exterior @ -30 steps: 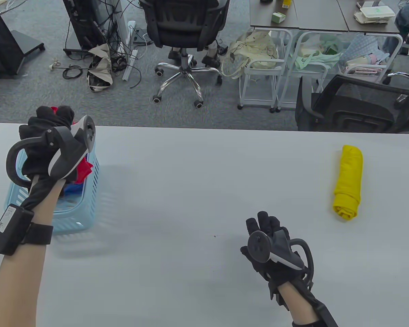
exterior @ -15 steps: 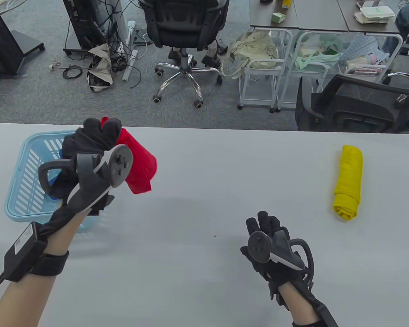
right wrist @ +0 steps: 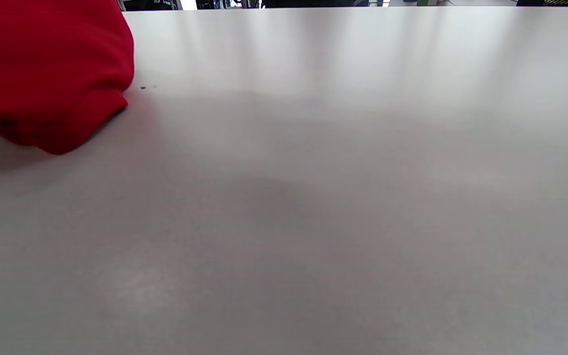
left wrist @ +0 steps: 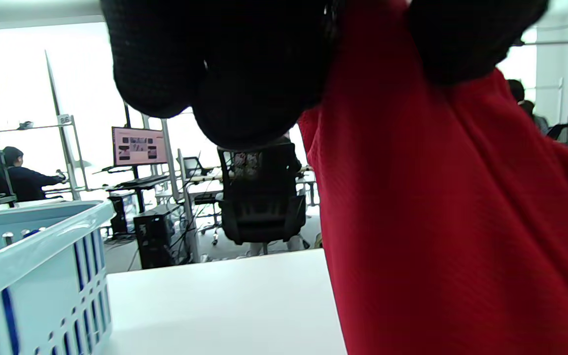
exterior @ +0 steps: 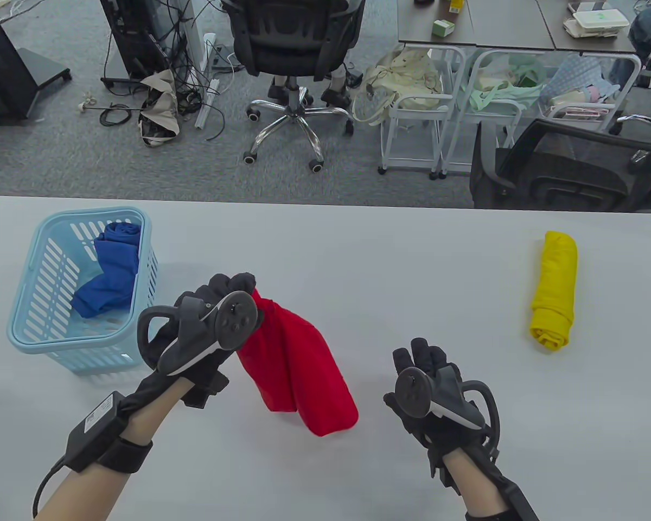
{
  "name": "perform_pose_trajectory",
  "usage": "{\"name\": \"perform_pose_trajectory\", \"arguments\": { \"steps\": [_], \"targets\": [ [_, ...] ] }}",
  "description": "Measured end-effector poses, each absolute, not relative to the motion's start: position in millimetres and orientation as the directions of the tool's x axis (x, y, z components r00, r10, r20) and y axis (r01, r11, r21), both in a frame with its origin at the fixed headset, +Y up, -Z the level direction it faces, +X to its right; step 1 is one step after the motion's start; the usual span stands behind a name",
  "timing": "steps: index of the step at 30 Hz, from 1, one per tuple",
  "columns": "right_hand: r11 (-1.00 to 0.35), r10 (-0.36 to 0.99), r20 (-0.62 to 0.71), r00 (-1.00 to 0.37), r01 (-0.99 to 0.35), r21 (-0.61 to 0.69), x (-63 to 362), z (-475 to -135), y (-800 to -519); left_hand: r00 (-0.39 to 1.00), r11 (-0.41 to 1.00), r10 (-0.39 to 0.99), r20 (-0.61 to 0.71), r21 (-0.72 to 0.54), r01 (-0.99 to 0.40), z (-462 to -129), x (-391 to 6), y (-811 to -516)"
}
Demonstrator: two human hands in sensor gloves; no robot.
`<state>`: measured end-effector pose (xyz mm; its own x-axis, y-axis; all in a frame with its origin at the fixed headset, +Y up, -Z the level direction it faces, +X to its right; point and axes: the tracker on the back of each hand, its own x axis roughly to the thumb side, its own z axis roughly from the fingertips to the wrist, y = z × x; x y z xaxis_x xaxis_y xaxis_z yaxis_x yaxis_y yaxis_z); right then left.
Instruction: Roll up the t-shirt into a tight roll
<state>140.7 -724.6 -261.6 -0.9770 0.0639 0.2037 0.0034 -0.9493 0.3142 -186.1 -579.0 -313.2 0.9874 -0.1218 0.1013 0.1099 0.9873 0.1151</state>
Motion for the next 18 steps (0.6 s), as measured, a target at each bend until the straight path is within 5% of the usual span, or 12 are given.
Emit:
{"name": "perform_pose_trajectory", "arguments": {
  "steps": [5, 12, 18],
  "targets": [
    [-0.945, 0.060, 0.210, -0.976, 0.012, 0.326, 139, -261, -726, 0.978, 0.979, -0.204, 0.046, -0.007, 0.204, -324, -204, -644],
    [-0.931, 0.059, 0.224, -0.973, 0.027, 0.364, 133, -263, -735, 0.982, 0.791, -0.121, 0.146, -0.584, 0.184, -311, -216, -761],
    [-0.908, 0.088, 0.275, -0.957, 0.036, 0.417, 111, -264, -743, 0.980, 0.842, -0.097, 0.175, -0.511, 0.174, -295, -207, -767]
  ]
}}
